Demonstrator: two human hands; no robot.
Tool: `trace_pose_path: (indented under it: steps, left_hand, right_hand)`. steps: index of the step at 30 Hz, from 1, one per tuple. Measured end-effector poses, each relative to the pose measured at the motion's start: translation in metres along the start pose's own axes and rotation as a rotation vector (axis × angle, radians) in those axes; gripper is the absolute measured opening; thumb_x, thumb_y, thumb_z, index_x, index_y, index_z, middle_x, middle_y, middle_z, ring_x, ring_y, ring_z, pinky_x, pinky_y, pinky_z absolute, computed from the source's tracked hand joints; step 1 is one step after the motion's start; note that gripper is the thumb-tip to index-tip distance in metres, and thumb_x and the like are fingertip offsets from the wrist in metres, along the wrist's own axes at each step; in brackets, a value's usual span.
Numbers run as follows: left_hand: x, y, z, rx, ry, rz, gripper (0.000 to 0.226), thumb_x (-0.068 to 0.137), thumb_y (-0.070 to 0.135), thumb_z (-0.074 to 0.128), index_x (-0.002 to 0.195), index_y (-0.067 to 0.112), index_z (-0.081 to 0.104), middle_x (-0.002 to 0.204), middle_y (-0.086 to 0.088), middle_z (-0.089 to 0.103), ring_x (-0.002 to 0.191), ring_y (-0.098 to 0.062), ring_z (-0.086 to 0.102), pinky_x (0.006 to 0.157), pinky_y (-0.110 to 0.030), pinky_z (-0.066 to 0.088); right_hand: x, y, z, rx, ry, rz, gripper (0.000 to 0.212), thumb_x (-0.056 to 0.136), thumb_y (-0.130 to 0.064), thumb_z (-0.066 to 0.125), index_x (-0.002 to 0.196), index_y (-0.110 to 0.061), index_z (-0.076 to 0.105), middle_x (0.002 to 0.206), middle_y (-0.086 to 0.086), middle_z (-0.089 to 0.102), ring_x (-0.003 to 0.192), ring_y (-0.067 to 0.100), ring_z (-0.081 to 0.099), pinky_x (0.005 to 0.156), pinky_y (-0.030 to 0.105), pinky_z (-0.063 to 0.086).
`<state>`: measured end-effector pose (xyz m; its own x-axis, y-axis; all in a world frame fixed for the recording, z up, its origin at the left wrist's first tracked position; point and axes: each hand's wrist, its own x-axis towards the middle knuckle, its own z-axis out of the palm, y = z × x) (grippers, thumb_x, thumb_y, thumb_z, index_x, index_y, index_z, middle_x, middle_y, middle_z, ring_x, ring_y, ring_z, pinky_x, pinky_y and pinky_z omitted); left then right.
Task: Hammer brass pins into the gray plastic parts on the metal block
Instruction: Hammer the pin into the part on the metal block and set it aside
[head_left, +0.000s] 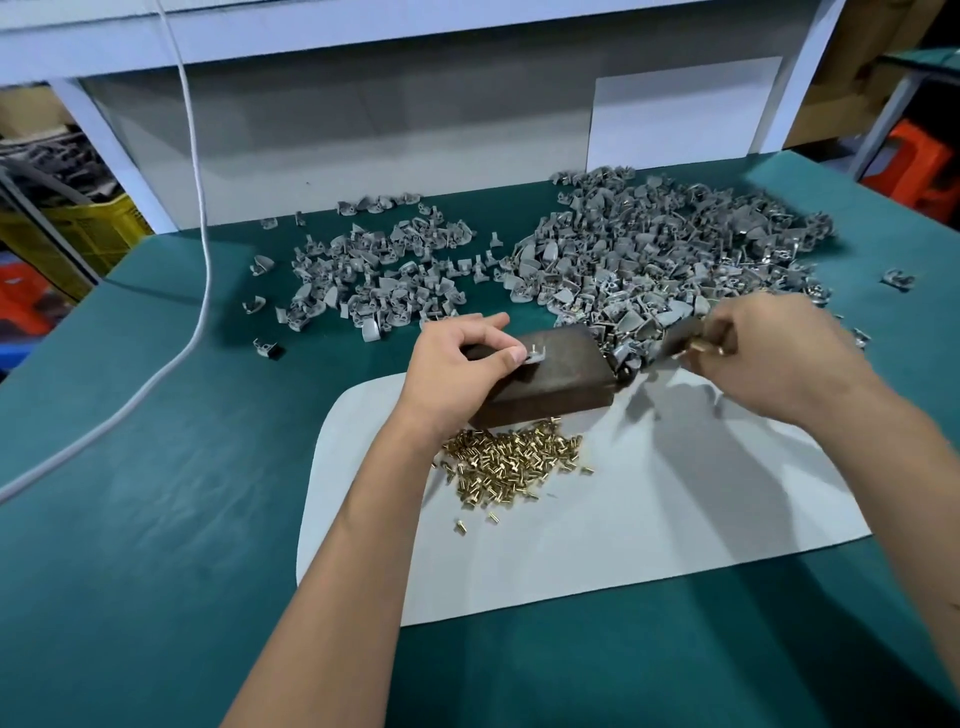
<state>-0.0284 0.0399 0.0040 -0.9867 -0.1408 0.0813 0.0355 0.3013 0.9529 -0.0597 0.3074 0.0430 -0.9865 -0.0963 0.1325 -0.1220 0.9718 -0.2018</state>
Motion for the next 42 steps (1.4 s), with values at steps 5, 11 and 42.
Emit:
trace_pose_path:
  steps: [5, 11, 42]
  left_hand:
    - [-0.001, 0.000, 0.001, -0.005, -0.009, -0.010, 0.016, 0.084, 0.008, 0.080, 0.078, 0.023, 0.082, 0.133, 0.000, 0.068, 0.128, -0.009, 0.058, 0.118, -0.043, 0.037]
    - [-0.002, 0.006, 0.008, 0.069, 0.039, 0.086, 0.017, 0.085, 0.011, 0.080, 0.077, 0.026, 0.080, 0.136, 0.007, 0.066, 0.143, -0.008, 0.038, 0.115, -0.032, 0.021]
    - [0.169, -0.015, 0.014, 0.816, -0.074, 0.195, 0.013, 0.087, 0.003, 0.077, 0.096, 0.012, 0.079, 0.101, -0.004, 0.076, 0.095, -0.020, 0.070, 0.088, -0.028, 0.055]
  right_hand:
    - [-0.007, -0.001, 0.002, -0.037, -0.185, 0.072, 0.017, 0.080, -0.036, 0.078, 0.068, -0.025, 0.071, 0.071, 0.002, 0.069, 0.072, 0.029, 0.066, 0.068, 0.038, 0.058]
    - [-0.009, -0.041, 0.014, 0.215, 0.195, -0.240, 0.020, 0.093, -0.045, 0.066, 0.102, -0.028, 0.070, 0.099, -0.004, 0.069, 0.097, 0.022, 0.058, 0.089, 0.040, 0.050]
    - [0.000, -0.064, 0.059, 0.530, 0.543, -0.275, 0.030, 0.094, -0.011, 0.067, 0.123, -0.010, 0.062, 0.099, -0.002, 0.060, 0.091, 0.008, 0.050, 0.085, 0.020, 0.041]
